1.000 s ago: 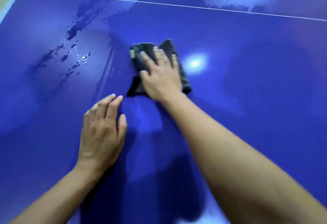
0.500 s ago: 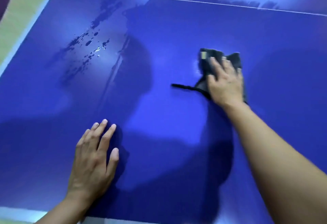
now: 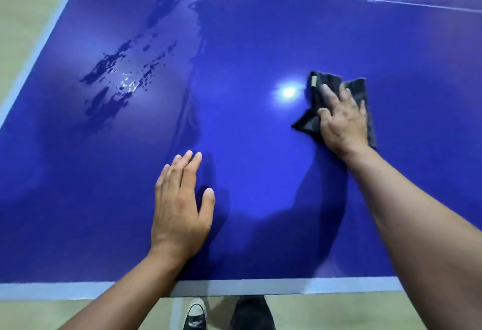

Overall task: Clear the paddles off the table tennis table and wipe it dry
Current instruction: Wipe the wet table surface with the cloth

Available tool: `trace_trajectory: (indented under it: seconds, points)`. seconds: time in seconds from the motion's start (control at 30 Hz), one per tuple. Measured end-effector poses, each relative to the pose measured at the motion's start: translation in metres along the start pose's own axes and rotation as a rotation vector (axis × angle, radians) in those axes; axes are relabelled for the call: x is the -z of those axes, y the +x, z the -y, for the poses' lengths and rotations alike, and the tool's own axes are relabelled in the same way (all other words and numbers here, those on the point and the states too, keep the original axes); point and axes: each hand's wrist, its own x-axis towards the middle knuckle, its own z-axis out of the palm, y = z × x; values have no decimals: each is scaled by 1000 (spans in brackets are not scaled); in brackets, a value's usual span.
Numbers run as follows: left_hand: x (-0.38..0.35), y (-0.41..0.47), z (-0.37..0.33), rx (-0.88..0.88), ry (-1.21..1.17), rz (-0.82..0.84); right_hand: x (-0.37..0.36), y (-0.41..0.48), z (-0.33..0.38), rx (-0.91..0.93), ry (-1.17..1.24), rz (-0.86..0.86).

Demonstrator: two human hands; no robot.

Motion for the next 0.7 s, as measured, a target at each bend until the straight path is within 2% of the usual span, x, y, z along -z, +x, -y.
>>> trace_trajectory:
  seconds: [0.1, 0.2, 0.3, 0.4, 0.5, 0.6, 0.7]
  points:
    - [14, -13, 9, -35, -83, 16, -25, -36, 101, 233, -13, 32]
    - [18, -48, 19, -123, 96, -24, -52, -87, 186, 453, 53, 103]
    - [12, -94, 29, -159, 175, -43, -63, -126, 227, 545, 104, 143]
    - [6, -116, 33, -174, 262, -56, -62, -131, 228, 542, 145, 183]
    - [2, -115, 32, -160, 347, -79, -54, -125, 203, 465, 150, 139]
    - [-4, -115, 34, -163, 408, -116, -39, -116, 141, 323, 128, 90]
    - [-9, -117, 33, -156, 409, -165, -13, -106, 47, 164, 54, 46]
